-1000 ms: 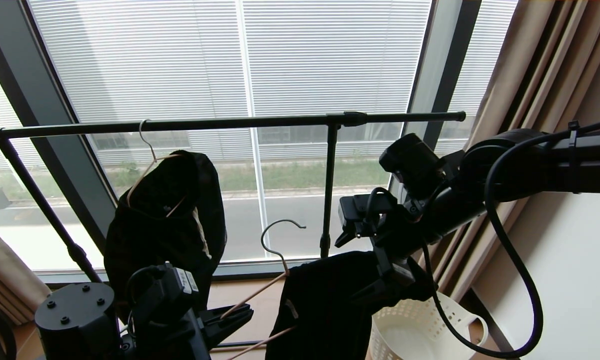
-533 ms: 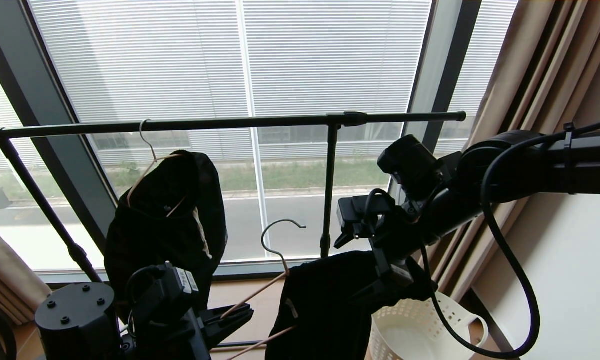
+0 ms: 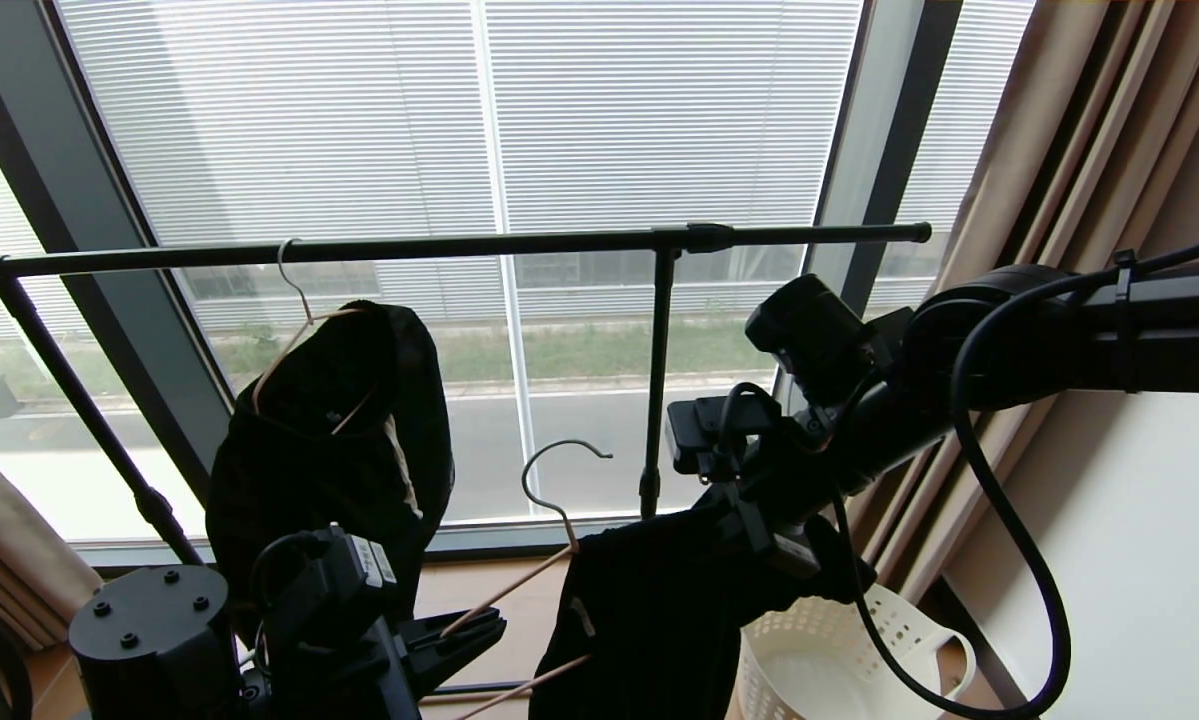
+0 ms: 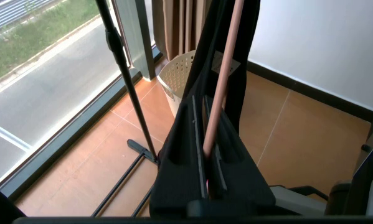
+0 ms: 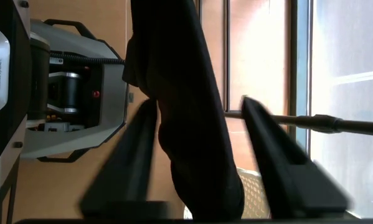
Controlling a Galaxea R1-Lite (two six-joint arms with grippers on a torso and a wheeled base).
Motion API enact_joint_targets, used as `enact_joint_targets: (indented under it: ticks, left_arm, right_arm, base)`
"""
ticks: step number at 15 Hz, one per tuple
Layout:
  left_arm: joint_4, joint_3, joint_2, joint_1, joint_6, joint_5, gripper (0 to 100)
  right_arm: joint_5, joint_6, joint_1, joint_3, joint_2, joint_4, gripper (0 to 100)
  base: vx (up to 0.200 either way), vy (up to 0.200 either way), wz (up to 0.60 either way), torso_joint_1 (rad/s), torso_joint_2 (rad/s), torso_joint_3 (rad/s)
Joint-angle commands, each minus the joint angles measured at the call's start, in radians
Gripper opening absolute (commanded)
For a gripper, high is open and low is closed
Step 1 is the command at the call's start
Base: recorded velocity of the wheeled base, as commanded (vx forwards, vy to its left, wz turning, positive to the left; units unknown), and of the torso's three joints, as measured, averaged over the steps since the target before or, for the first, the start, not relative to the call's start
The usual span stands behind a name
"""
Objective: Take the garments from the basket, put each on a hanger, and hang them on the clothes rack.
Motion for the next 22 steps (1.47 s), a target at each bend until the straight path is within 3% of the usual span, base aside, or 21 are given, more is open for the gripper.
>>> enact_joint_targets:
  ticks: [1, 10, 11, 22]
  left_arm:
    - [-0.001, 0.0, 0.0, 0.0, 0.0, 0.0, 0]
    - [-0.001, 0.0, -0.003, -0.001, 0.0, 0.0, 0]
    - [-0.001, 0.0, -0.001, -0.001, 0.0, 0.0, 100]
    - [-0.001, -0.005, -0.046, 0.022, -0.018, 0.0, 100]
  right_arm:
    - [0.0, -0.002, 0.0, 0.0, -0.002, 0.0, 0]
    - [0.0, -0.002, 0.0, 0.001, -0.012, 0.002, 0]
    - [0.0, -0.001, 0.0, 0.001, -0.014, 0.002, 0]
    - [0.0, -0.001, -0.01, 0.006, -0.034, 0.003, 0]
  base:
    - [0.0, 0.0, 0.0, 0.0, 0.0, 0.0]
    - [0.0, 0.0, 0.0, 0.0, 0.0, 0.0]
    - [0.0, 0.0, 0.0, 0.0, 0.0, 0.0]
    - [0.0, 0.0, 0.0, 0.0, 0.0, 0.0]
